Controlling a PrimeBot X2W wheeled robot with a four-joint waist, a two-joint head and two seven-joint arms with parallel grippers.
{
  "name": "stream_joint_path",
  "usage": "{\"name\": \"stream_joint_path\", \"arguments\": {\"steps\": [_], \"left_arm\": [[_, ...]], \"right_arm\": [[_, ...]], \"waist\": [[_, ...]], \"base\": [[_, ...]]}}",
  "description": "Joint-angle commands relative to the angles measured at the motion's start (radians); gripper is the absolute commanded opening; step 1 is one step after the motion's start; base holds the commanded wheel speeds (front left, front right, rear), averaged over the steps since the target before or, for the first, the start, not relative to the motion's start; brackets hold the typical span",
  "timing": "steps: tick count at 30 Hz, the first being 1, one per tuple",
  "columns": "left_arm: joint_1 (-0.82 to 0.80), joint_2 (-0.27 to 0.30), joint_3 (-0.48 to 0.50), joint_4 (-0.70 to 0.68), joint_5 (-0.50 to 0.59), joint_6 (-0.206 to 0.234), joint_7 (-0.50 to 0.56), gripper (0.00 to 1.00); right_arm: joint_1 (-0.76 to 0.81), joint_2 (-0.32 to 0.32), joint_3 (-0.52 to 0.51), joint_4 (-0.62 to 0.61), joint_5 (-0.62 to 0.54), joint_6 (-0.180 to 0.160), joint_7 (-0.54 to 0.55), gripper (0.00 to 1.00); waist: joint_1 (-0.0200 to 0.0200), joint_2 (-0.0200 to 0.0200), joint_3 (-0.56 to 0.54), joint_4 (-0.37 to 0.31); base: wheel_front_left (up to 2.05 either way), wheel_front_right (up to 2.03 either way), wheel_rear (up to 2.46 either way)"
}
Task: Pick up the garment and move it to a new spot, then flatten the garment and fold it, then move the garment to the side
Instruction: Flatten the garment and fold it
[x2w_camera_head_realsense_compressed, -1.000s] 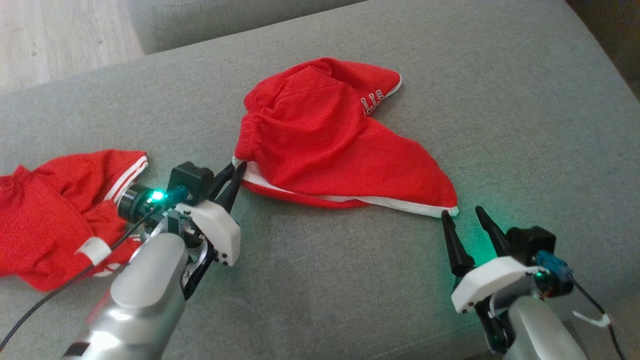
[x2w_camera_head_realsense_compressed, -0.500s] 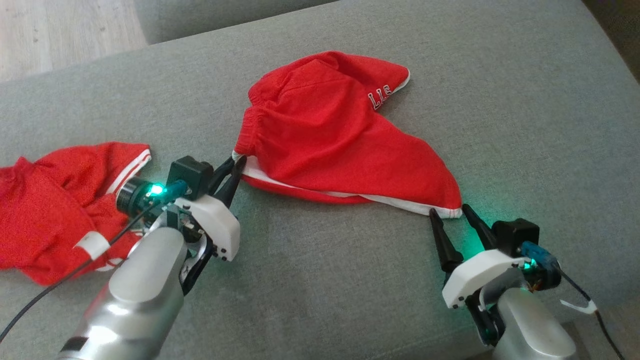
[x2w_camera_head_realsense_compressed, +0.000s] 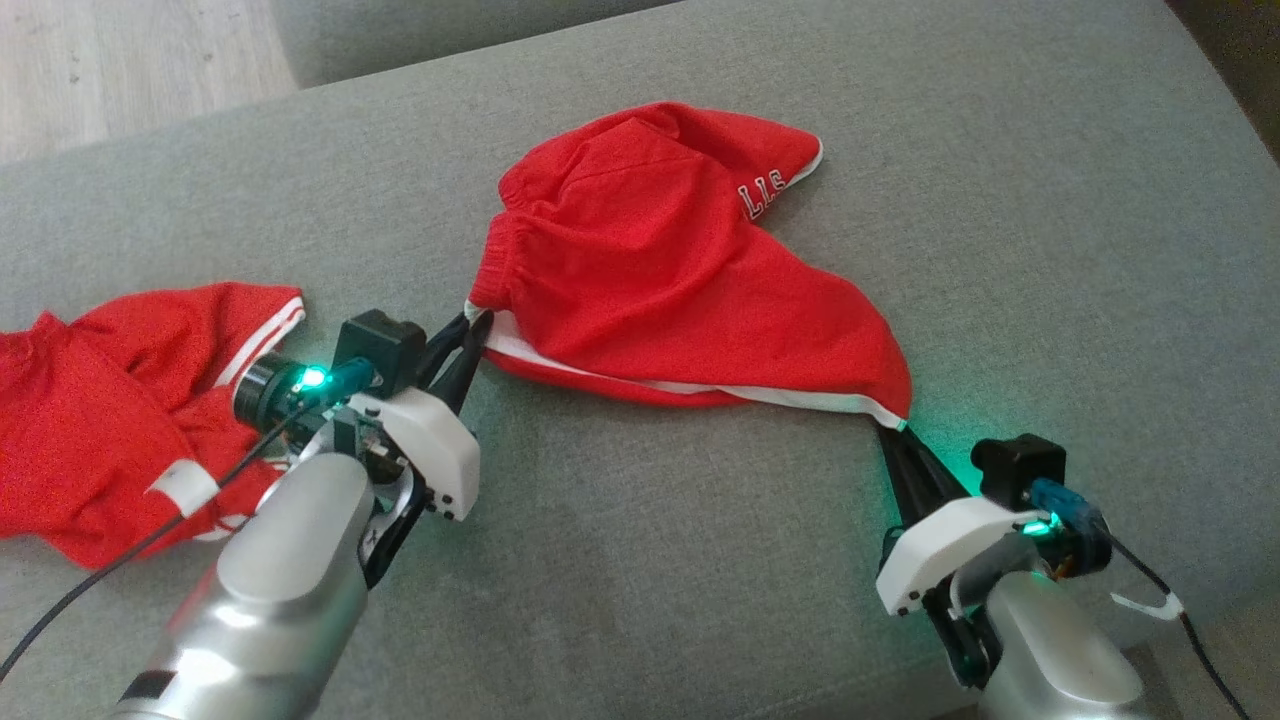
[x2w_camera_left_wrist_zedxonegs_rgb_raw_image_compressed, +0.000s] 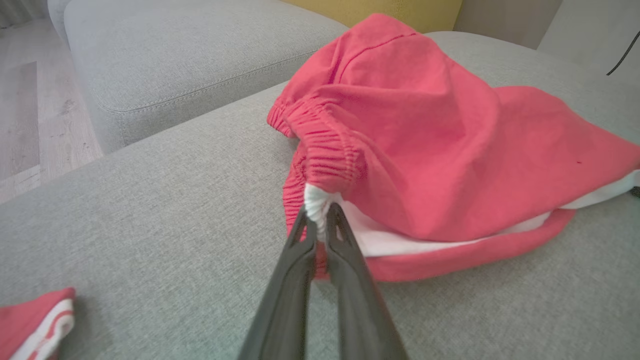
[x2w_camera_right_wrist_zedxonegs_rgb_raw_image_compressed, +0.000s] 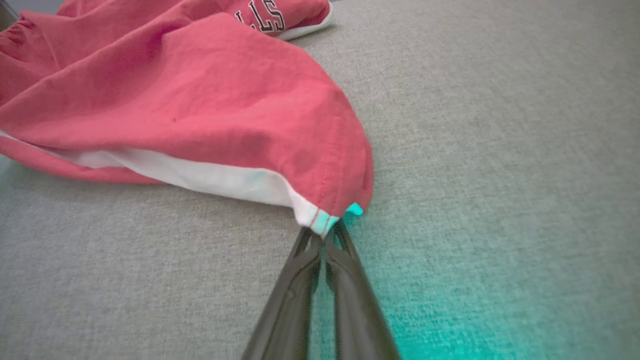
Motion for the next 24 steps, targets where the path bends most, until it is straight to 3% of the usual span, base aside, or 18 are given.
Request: {"name": "stream_joint_path", "arguments": {"steps": [1,13,24], "left_arm": [[-0.056,0.033,0.026,-0.020,-0.007,0.006,-0.012,0.00],[-0.029,0.040,0.022,-0.004,-0.025,0.011,-0.028,0.00],[-0.076,0.071,0.051,-0.046,-0.048,0.020,-0.052,0.00]], "right_arm": [[-0.026,-0.003,0.025,-0.017,0.005,-0.001,-0.016,0.00],[0.005,-0.003,-0.024,-0.073,-0.046,-0.001,-0.043,0.00],[-0.036,-0.003,-0.100,-0.360,-0.109,-0.001,-0.017,0.00]], "waist": [[-0.0001,0.0000,-0.001,0.001],[-0.0001,0.0000,-0.061,0.006],[-0.0001,0.0000,-0.155,0.051]], "base": [[0.00,0.00,0.00],[0.00,0.00,0.00],[0.00,0.00,0.00]]}}
